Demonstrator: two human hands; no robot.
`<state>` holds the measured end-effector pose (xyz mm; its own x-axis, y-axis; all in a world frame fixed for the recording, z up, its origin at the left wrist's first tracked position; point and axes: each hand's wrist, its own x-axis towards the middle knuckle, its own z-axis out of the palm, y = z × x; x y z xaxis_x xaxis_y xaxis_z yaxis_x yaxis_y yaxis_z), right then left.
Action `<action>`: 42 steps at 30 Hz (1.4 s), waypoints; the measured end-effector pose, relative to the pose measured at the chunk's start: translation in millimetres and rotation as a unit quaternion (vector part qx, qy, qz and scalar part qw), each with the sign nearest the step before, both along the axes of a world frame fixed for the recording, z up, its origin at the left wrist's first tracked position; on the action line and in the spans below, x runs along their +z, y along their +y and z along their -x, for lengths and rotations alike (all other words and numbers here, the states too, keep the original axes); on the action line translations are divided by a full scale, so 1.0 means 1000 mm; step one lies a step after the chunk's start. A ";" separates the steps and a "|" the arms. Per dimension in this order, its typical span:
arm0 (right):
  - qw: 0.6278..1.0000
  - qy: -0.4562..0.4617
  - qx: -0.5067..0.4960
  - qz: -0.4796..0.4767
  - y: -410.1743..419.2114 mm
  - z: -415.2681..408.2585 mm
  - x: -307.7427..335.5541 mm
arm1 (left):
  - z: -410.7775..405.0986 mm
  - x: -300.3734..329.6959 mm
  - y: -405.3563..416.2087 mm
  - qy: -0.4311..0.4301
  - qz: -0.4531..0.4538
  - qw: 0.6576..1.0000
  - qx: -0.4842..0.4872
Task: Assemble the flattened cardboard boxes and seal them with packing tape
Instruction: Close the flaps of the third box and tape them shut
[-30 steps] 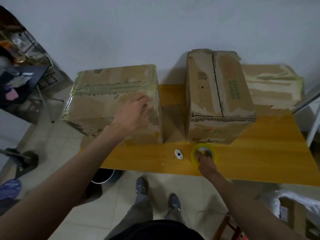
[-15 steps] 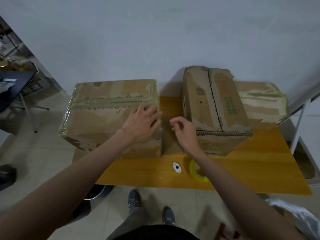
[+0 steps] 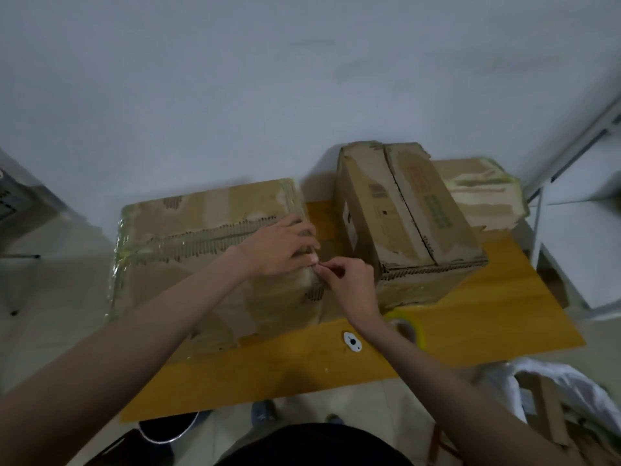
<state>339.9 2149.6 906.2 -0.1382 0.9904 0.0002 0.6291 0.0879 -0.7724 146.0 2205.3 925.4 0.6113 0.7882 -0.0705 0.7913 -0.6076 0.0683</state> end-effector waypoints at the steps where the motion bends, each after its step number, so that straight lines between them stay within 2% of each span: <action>1: 1.000 -0.004 -0.007 0.006 0.001 0.001 0.001 | 0.004 0.001 0.004 -0.002 0.000 1.000 -0.008; 5: 0.999 -0.024 -0.024 0.018 0.004 0.005 0.006 | 0.030 0.017 0.032 -0.048 0.010 0.998 -0.038; 12: 0.994 -0.082 -0.061 0.026 -0.001 0.016 0.012 | 0.042 0.015 0.088 -0.025 0.080 0.989 -0.122; 17: 0.987 -0.134 -0.064 0.054 0.008 0.028 0.026 | 0.042 0.003 0.107 -0.063 0.149 0.980 -0.117; 22: 0.985 -0.161 -0.059 0.016 0.042 0.066 0.032 | 0.047 0.000 0.115 -0.153 0.174 0.965 -0.119; 24: 0.982 -0.180 -0.063 0.009 0.049 0.079 0.029 | 0.053 0.000 0.123 -0.179 0.163 0.962 -0.127; 27: 0.978 -0.194 -0.078 0.010 0.049 0.087 0.025 | 0.065 0.000 0.142 -0.161 0.143 0.970 -0.109; 32: 0.982 -0.160 -0.094 0.026 0.043 0.083 0.026 | 0.070 0.007 0.166 -0.117 0.142 0.978 -0.095; 39: 0.983 -0.101 -0.144 0.046 0.000 0.063 0.027 | 0.076 -0.007 0.172 -0.211 0.198 0.957 -0.021; 42: 0.983 -0.089 -0.148 0.055 -0.016 0.063 0.020 | 0.076 -0.013 0.168 -0.202 0.211 0.956 0.005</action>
<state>276.6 2133.6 925.8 0.1682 0.9799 -0.1070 0.7410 -0.1973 -0.6419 69.9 2372.9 912.7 0.6491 0.7471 -0.1429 0.6538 -0.4519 0.6070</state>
